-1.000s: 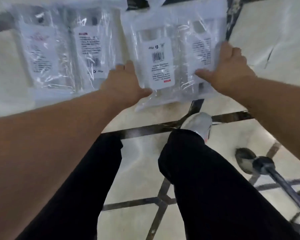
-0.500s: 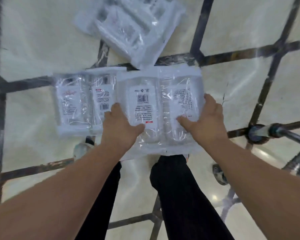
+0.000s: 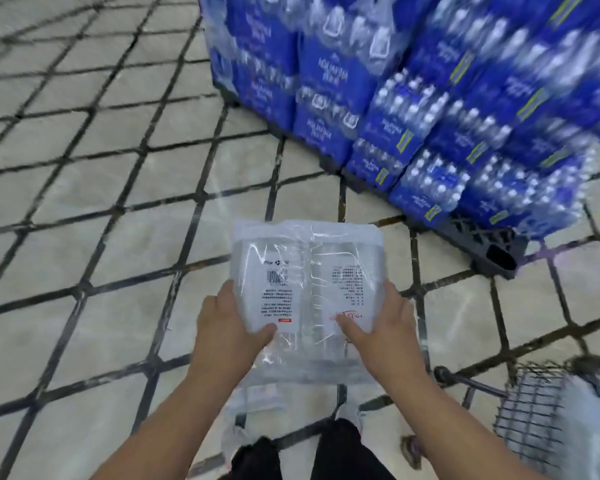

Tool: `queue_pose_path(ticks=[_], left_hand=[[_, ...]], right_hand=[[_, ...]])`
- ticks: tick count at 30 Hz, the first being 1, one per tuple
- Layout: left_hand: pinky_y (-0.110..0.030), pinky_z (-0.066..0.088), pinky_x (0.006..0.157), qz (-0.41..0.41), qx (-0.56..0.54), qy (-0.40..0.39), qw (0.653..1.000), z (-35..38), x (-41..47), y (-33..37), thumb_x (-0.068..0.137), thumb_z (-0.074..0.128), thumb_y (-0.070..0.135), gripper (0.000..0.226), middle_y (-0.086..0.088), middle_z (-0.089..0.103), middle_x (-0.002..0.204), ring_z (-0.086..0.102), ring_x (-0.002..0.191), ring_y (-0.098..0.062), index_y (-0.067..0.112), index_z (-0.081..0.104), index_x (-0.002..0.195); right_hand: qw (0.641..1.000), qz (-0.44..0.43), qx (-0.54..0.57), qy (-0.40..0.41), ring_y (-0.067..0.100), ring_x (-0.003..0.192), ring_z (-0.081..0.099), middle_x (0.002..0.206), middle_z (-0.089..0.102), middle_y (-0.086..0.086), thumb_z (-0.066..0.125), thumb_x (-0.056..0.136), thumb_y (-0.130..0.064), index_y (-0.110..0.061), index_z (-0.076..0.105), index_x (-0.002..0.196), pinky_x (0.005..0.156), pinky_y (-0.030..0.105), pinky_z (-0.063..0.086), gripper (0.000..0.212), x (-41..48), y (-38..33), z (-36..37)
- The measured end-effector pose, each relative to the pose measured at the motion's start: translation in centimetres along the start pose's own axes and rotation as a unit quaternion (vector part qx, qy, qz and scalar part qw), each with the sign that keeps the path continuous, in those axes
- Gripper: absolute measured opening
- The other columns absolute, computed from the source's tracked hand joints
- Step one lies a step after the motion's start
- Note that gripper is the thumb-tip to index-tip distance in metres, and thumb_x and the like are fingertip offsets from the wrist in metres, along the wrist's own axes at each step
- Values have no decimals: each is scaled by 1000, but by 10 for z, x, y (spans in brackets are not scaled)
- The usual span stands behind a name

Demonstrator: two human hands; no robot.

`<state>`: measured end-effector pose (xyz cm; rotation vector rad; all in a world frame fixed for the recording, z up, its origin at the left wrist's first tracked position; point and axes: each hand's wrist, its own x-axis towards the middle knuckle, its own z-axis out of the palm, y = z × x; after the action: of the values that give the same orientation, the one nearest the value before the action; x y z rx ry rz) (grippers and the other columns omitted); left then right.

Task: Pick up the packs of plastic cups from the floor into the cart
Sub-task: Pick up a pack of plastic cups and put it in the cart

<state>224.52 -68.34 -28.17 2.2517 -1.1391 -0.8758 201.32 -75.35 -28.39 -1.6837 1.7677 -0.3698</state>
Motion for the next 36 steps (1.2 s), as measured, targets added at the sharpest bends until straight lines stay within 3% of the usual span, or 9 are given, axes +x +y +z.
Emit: queue_pose_path(ticks=[3, 10, 14, 22, 29, 36], left_hand=[[-38, 31, 108, 62, 5, -2, 998, -36, -12, 44, 74, 83, 40, 105, -13, 36, 146, 33, 134, -28, 14, 21, 154], [-42, 38, 94, 195, 73, -40, 977, -44, -39, 122, 66, 86, 43, 99, -14, 50, 131, 41, 120, -31, 14, 33, 145], [-44, 45, 88, 288, 151, -48, 945, -16, -52, 171, 58, 72, 65, 87, -4, 58, 117, 52, 107, -29, 18, 50, 128], [-43, 44, 76, 396, 144, -63, 905, 99, -127, 286, 59, 88, 44, 66, -6, 58, 100, 54, 95, -34, 15, 53, 107], [-37, 39, 75, 452, 104, -170, 869, 240, -241, 383, 64, 83, 48, 75, -6, 58, 113, 49, 104, -28, 17, 49, 124], [-31, 42, 89, 451, 107, -276, 842, 332, -342, 427, 73, 77, 53, 92, -5, 45, 128, 46, 118, -24, 24, 29, 146]], right_hand=[[998, -7, 4, 57, 14, 113, 37, 123, 34, -1, 74, 76, -58, -30, 21, 147, 85, 27, 36, 92, -26, -29, -46], [985, 50, 25, 163, 19, 123, 36, 134, 29, 1, 63, 81, -64, -28, 6, 155, 100, 35, 43, 100, -94, -18, -122], [975, 80, 36, 202, 22, 121, 37, 131, 31, 2, 61, 81, -65, -29, 7, 153, 98, 36, 43, 97, -119, 14, -166], [950, 131, 54, 277, 24, 123, 38, 133, 34, 5, 63, 81, -61, -30, 11, 151, 99, 39, 42, 92, -171, 127, -278], [917, 239, 34, 317, 26, 126, 36, 140, 30, 8, 63, 84, -59, -28, 7, 152, 101, 39, 42, 93, -243, 266, -382], [875, 340, 76, 336, 33, 127, 40, 139, 36, 14, 68, 80, -56, -25, 13, 154, 105, 45, 41, 97, -310, 375, -429]])
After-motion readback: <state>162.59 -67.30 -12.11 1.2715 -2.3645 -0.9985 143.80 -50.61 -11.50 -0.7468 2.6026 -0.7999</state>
